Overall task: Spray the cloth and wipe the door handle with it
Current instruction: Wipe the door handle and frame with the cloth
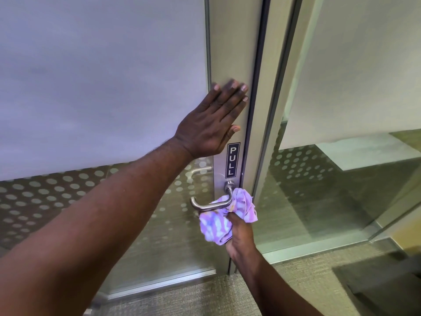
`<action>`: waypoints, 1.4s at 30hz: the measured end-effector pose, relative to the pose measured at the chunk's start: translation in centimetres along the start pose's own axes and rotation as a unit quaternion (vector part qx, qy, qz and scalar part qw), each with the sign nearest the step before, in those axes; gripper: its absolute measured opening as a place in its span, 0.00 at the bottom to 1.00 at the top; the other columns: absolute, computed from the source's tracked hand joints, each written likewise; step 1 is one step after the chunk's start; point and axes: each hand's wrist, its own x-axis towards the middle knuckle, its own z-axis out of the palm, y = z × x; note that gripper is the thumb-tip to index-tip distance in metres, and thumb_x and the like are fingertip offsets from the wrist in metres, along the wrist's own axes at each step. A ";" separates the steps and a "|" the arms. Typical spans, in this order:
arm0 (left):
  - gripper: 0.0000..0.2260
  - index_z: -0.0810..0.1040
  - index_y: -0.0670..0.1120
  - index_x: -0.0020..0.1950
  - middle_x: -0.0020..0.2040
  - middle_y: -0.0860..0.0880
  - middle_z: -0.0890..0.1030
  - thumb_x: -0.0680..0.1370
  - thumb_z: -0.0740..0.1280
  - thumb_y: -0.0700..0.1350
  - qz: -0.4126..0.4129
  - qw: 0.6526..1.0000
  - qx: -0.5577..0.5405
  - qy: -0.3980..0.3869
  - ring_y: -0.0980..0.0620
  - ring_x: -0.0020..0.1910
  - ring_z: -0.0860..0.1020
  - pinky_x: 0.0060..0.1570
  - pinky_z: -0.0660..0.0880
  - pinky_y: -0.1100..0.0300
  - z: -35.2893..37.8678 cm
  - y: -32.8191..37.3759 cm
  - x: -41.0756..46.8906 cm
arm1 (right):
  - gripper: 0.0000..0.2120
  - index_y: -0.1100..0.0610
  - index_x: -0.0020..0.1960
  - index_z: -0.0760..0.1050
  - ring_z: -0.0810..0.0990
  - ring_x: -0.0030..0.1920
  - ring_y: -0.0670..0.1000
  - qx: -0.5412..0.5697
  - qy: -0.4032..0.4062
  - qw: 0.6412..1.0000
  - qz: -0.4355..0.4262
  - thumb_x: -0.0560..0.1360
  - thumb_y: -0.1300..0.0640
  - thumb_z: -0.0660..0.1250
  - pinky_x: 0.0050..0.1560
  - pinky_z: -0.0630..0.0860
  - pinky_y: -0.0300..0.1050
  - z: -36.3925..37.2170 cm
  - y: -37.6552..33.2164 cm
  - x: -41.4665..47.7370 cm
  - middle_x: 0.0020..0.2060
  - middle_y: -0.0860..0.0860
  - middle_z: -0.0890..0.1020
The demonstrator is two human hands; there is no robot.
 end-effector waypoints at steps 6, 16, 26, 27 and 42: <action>0.27 0.58 0.38 0.83 0.83 0.37 0.60 0.88 0.51 0.52 0.004 1.000 0.003 -0.009 0.38 0.83 0.58 0.83 0.43 0.46 0.0 0.0 0.0 | 0.27 0.70 0.66 0.74 0.82 0.55 0.71 0.046 -0.064 0.988 0.136 0.67 0.68 0.68 0.61 0.75 0.74 0.7 1.0 -3.5 0.60 0.73 0.79; 0.26 0.64 0.37 0.81 0.82 0.38 0.63 0.87 0.57 0.50 -0.047 0.990 -0.126 -0.030 0.39 0.83 0.59 0.83 0.51 0.42 -2.8 1.9 -0.3 | 0.25 0.66 0.63 0.73 0.77 0.57 0.68 0.050 -0.171 0.979 0.099 0.65 0.66 0.63 0.70 0.60 0.80 1.5 -5.2 -5.5 0.55 0.66 0.78; 0.26 0.83 0.53 0.64 0.57 0.53 0.86 0.74 0.67 0.67 -0.469 0.644 -0.598 -0.082 0.57 0.53 0.84 0.55 0.79 0.60 -6.6 13.0 -4.1 | 0.19 0.63 0.59 0.81 0.83 0.53 0.68 0.019 -0.192 0.981 -0.002 0.68 0.66 0.67 0.58 0.72 0.81 0.0 -14.5 -5.9 0.54 0.66 0.83; 0.19 0.86 0.55 0.54 0.50 0.53 0.88 0.73 0.70 0.66 -0.479 0.581 -0.648 -0.115 0.57 0.47 0.85 0.50 0.80 0.60 -6.6 13.7 -4.1 | 0.20 0.63 0.61 0.80 0.83 0.54 0.69 0.012 -0.193 0.981 -0.010 0.69 0.66 0.67 0.59 0.72 0.81 -0.3 -15.2 -6.1 0.54 0.66 0.83; 0.11 0.83 0.49 0.51 0.49 0.44 0.88 0.70 0.76 0.41 -0.477 0.536 -0.682 -0.143 0.49 0.42 0.85 0.45 0.82 0.53 -8.4 18.3 -2.2 | 0.24 0.65 0.63 0.79 0.79 0.62 0.74 -0.263 -0.138 0.943 -0.150 0.67 0.69 0.71 0.63 0.74 0.74 -3.6 -20.1 -9.4 0.60 0.70 0.81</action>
